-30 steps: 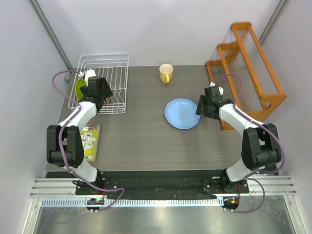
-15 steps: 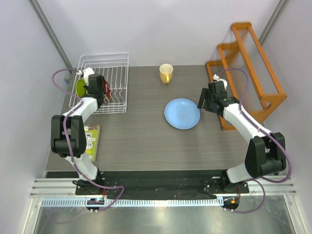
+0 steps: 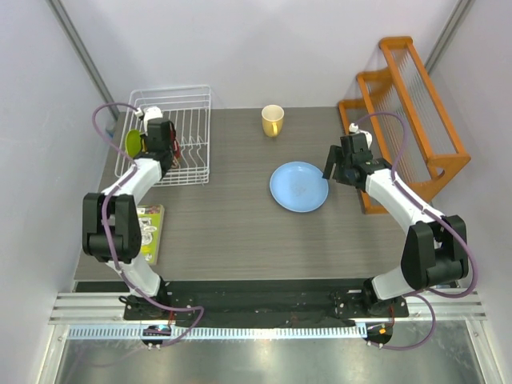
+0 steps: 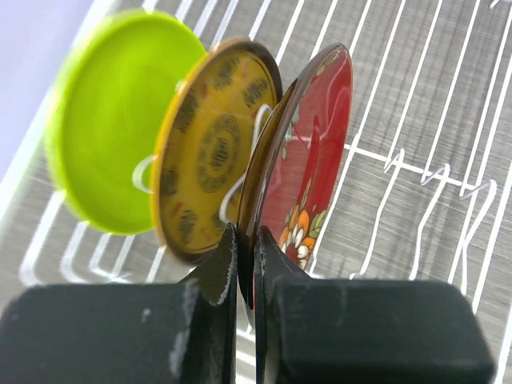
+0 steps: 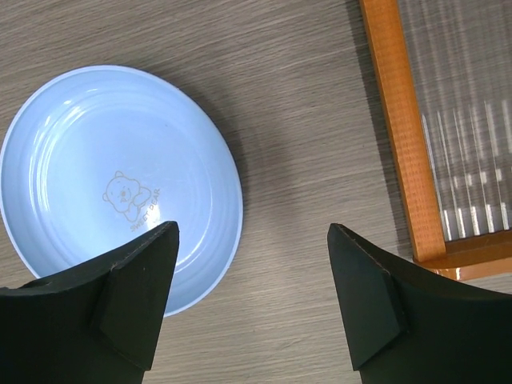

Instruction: Unload the plates from the dish rack

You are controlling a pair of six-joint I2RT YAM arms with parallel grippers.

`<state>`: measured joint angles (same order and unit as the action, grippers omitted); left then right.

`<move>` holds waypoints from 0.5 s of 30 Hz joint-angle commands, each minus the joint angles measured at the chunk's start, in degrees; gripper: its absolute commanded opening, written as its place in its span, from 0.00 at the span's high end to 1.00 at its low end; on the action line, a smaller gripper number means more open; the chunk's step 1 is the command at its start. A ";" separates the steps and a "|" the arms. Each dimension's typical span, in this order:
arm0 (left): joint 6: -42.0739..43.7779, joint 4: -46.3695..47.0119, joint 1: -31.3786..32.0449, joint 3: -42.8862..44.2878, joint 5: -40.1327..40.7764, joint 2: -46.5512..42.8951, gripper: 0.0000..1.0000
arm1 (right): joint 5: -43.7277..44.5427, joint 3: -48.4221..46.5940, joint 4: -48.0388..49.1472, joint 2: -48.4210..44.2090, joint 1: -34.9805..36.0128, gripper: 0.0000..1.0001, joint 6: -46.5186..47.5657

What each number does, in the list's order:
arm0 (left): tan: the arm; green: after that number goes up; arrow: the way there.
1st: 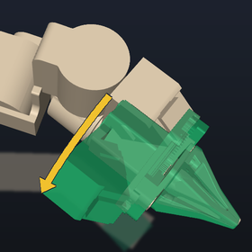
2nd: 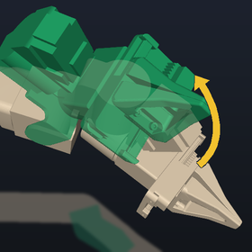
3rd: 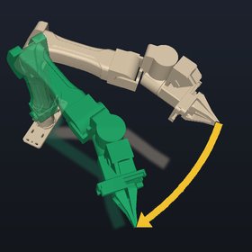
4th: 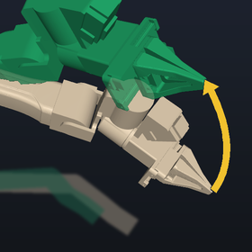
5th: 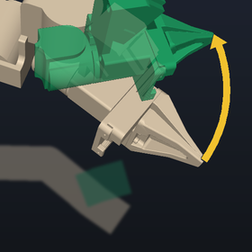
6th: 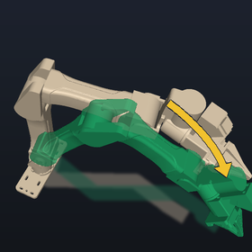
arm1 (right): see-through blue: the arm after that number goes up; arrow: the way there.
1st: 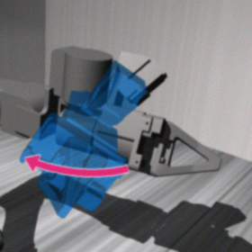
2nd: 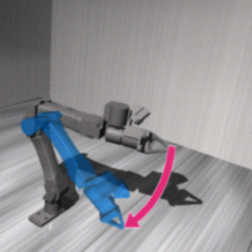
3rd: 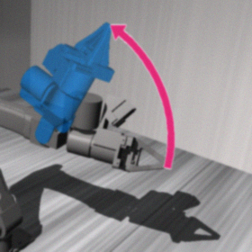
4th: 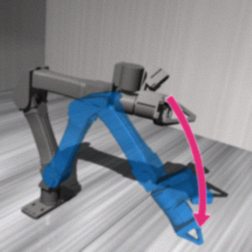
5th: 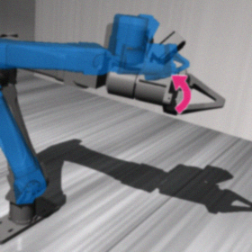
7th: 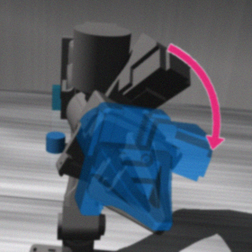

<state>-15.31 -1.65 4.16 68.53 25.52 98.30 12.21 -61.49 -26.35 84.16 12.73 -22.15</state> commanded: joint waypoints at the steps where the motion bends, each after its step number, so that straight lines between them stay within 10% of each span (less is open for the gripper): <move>1: 6.78 2.88 1.63 3.54 8.39 -9.09 1.00 | 1.77 -2.40 -1.25 -0.93 0.10 0.19 0.53; 10: 12.94 1.83 5.94 3.27 15.79 -17.69 1.00 | 1.24 -2.23 -1.95 -3.21 0.28 0.18 0.00; 15: 4.27 -9.75 5.94 5.20 3.07 -21.74 1.00 | -4.19 -1.09 1.03 -6.02 1.15 0.18 0.27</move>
<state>-5.17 -6.90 9.98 69.52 36.29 81.47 12.27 -61.49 -28.45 82.63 12.93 -22.22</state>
